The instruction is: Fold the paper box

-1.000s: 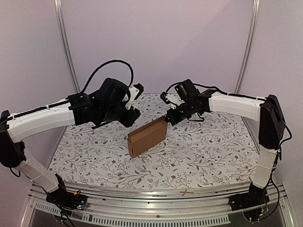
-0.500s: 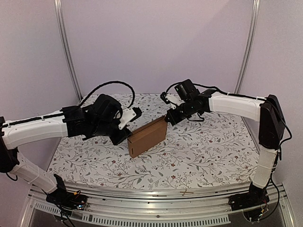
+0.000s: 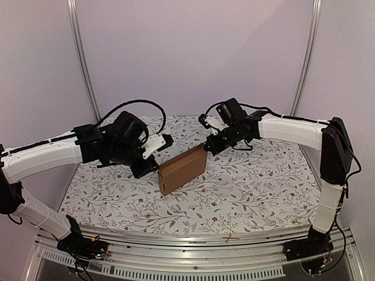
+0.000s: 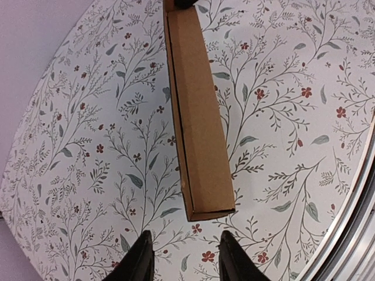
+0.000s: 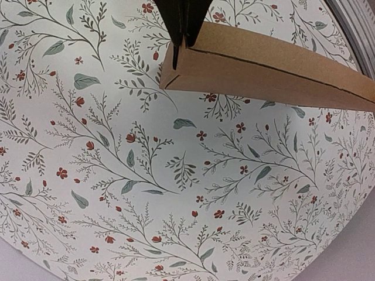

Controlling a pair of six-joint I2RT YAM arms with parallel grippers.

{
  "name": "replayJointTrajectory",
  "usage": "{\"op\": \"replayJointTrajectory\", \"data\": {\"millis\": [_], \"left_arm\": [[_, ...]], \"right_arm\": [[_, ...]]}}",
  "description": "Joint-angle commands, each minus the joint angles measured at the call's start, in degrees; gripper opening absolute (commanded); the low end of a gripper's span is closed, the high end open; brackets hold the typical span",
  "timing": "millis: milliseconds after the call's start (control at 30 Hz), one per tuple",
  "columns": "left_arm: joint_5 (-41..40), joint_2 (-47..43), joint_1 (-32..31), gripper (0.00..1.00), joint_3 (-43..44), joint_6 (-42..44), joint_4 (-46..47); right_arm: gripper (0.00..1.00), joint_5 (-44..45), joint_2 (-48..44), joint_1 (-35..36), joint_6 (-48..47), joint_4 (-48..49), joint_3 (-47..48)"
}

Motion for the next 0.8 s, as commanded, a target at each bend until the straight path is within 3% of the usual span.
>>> {"op": "replayJointTrajectory", "data": {"millis": [0, 767], "left_arm": [[1.64, 1.8, 0.98, 0.38, 1.56, 1.73, -2.92], [3.69, 7.32, 1.07, 0.23, 3.28, 1.99, -0.5]], "right_arm": [[0.0, 0.0, 0.5, 0.05, 0.39, -1.86, -0.68], [0.0, -0.57, 0.94, 0.02, 0.26, -1.86, -0.64]]}}
